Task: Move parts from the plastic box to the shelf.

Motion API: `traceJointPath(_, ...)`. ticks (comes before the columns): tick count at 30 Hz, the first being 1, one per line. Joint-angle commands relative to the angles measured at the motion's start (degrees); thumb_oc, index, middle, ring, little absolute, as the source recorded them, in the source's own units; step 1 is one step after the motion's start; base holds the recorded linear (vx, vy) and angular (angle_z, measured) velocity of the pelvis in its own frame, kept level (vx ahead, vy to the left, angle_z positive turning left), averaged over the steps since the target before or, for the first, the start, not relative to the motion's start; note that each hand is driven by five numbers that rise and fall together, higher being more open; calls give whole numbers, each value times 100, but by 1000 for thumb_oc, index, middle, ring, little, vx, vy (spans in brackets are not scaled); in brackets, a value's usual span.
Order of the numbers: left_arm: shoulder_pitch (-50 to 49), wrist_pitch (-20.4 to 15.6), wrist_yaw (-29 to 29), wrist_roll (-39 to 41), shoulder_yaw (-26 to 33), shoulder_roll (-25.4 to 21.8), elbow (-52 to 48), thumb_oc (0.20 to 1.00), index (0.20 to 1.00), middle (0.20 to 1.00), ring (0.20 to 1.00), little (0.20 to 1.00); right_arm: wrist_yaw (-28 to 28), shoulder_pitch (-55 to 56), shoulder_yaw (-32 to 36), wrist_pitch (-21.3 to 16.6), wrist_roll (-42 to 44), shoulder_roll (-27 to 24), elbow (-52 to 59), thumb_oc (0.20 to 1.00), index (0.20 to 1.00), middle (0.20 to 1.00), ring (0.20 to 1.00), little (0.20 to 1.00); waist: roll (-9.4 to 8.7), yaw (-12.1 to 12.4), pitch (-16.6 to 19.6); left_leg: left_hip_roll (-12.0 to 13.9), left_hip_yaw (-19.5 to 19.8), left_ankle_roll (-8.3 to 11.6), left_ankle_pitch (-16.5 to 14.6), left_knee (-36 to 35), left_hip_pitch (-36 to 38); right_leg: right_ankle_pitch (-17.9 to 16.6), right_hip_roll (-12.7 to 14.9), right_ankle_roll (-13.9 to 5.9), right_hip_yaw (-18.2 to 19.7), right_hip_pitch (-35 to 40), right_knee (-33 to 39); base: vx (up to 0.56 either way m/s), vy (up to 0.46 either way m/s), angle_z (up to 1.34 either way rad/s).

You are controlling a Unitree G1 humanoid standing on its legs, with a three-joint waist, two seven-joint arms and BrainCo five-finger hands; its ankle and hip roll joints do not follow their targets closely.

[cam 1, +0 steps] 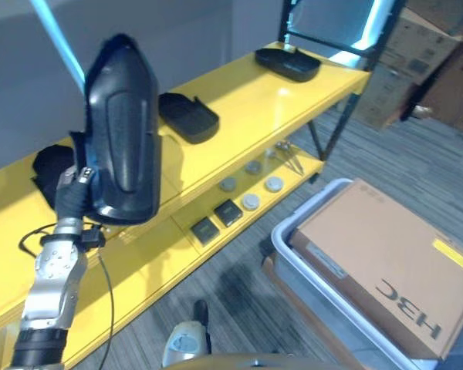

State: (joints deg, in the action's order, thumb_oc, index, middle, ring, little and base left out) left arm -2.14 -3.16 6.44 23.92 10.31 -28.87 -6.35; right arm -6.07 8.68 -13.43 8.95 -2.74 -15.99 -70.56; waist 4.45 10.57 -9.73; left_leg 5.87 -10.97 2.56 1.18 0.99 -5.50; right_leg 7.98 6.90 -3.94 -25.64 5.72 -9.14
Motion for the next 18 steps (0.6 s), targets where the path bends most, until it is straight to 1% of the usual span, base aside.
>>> traceJointPath(1, 224, -607, 221, -214, 565, -281, -497, 200, 200, 200, 200, 200, 259, -290, -101, 223, -477, 45, -34, 1000, 1000, 1000, 1000, 1000, -178, -113, 165, 146, -418, 460, 739, 83, -171, -348, -81, -215, -364, 128, 417, 69, 145, 145)
traceJointPath(3, 102, -626, 156, -237, 634, -248, -529, 200, 200, 200, 200, 200, 296, -342, -114, 276, -610, 39, -54, 1000, 1000, 1000, 1000, 1000, -173, -32, 179, 75, -413, 436, 675, 58, -168, -334, -56, -216, -408, 180, 419, 102, 159, 113)
traceJointPath(5, -105, -644, 112, -243, 711, -209, -573, 200, 200, 200, 200, 200, 301, -453, -176, 349, -919, 32, -86, 1000, 1000, 1000, 1000, 1000, -167, 129, 210, -92, -227, 352, 525, -23, -114, -301, 12, -239, -410, 219, 387, 124, 199, 43)
traceJointPath(7, -175, -671, 116, -225, 743, -202, -567, 200, 200, 200, 200, 200, 312, -490, -214, 378, -1137, 33, -87, 1000, 1000, 1000, 1000, 1000, -165, 183, 222, -146, -156, 322, 487, -48, -94, -291, 42, -252, -408, 232, 373, 131, 197, 16)
traceJointPath(8, -351, -838, 22, -160, 847, -210, -492, 200, 200, 200, 200, 200, 252, -516, -408, 437, -1318, 37, -39, 1000, 1000, 1000, 1000, 1000, -168, 337, 264, -290, 17, 237, 373, -73, -62, -241, 152, -298, -429, 256, 286, 158, 228, 19)
traceJointPath(9, -366, -855, 2, -141, 859, -222, -483, 200, 200, 200, 200, 200, 246, -516, -426, 450, -1259, 39, -35, 1000, 1000, 1000, 1000, 1000, -173, 358, 272, -319, 53, 216, 350, -62, -58, -228, 177, -311, -425, 266, 264, 200, 276, 30)
traceJointPath(12, -394, -928, -95, -63, 922, -304, -450, 200, 200, 200, 200, 200, 170, -510, -409, 463, -643, 48, -34, 1000, 1000, 1000, 1000, 1000, -204, 468, 304, -490, 262, 72, 226, 11, -53, -125, 348, -395, -373, 299, 40, 115, 161, 35)
traceJointPath(13, -323, -944, -128, -77, 942, -349, -416, 200, 200, 200, 200, 200, 69, -496, -287, 404, -399, 63, -49, 1000, 1000, 1000, 1000, 1000, -218, 468, 311, -643, 338, -72, 152, 64, -56, -185, 563, -517, -274, 243, -401, 153, 273, 27)
traceJointPath(15, -202, -946, -70, -89, 878, -439, -349, 200, 200, 200, 200, 200, -16, -468, -126, 253, -292, 51, -62, 1000, 1000, 1000, 1000, 1000, -201, 378, 275, -847, 441, -288, 57, 102, -16, -515, 907, -685, 23, -98, -1301, 148, 316, 16)
traceJointPath(16, -123, -981, 45, -128, 797, -503, -296, 200, 200, 200, 200, 200, -98, -402, 40, 122, -185, 58, -71, 1000, 1000, 1000, 1000, 1000, -126, 239, 196, -995, 575, -448, -54, 132, 86, -842, 1087, -755, 344, -535, -2163, 146, 307, 30)
traceJointPath(17, -83, -1019, 108, -141, 745, -533, -268, 200, 200, 200, 200, 200, -129, -378, 142, 81, -108, 58, -65, 1000, 1000, 1000, 1000, 1000, -85, 131, 143, -1070, 679, -526, -92, 111, 185, -977, 1065, -767, 665, -845, -2627, 47, 257, 31)
traceJointPath(18, -55, -1041, 147, -137, 714, -546, -258, 200, 200, 200, 200, 200, -116, -382, 218, 75, -103, 53, -56, 1000, 1000, 1000, 1000, 1000, 1, 42, 94, -1048, 697, -597, 6, 86, 213, -1160, 974, -649, 817, -1094, -2869, -22, 107, 16)
